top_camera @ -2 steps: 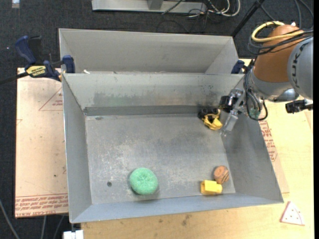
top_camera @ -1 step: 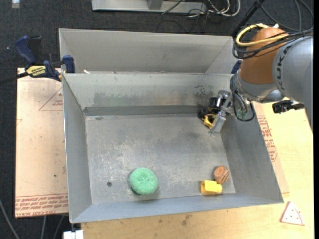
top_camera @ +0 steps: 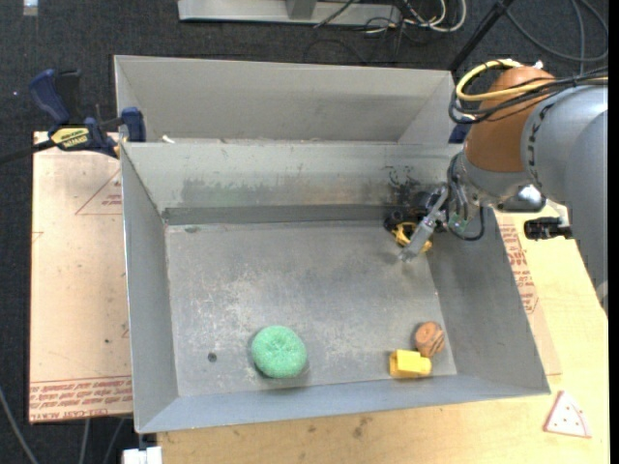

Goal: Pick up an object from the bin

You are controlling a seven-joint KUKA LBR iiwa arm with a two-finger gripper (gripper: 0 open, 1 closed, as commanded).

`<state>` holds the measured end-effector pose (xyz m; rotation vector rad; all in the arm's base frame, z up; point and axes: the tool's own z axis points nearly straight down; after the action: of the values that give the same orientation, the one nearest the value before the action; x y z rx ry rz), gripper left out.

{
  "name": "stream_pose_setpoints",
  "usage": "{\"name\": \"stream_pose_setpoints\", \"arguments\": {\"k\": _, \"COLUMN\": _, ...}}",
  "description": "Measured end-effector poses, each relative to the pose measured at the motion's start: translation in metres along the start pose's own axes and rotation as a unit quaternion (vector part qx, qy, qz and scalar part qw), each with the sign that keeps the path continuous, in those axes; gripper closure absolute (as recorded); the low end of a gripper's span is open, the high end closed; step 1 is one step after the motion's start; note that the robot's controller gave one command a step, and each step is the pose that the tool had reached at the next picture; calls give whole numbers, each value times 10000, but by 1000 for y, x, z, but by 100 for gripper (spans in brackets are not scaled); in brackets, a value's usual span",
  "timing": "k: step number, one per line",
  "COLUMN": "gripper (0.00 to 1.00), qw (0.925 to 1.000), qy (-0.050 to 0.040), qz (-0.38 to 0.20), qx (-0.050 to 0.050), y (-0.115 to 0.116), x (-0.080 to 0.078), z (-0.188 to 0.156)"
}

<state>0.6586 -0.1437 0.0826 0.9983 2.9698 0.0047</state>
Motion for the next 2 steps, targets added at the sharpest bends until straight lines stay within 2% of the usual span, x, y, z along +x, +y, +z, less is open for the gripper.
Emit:
{"name": "stream_pose_setpoints", "arguments": {"k": 1, "gripper": 100, "qw": 9969, "qy": -93, "qz": -787, "qx": -17, "y": 0, "x": 0, "z": 2}}
{"name": "stream_pose_setpoints", "arguments": {"k": 2, "gripper": 100, "qw": 9968, "qy": -92, "qz": -792, "qx": -15, "y": 0, "x": 0, "z": 1}}
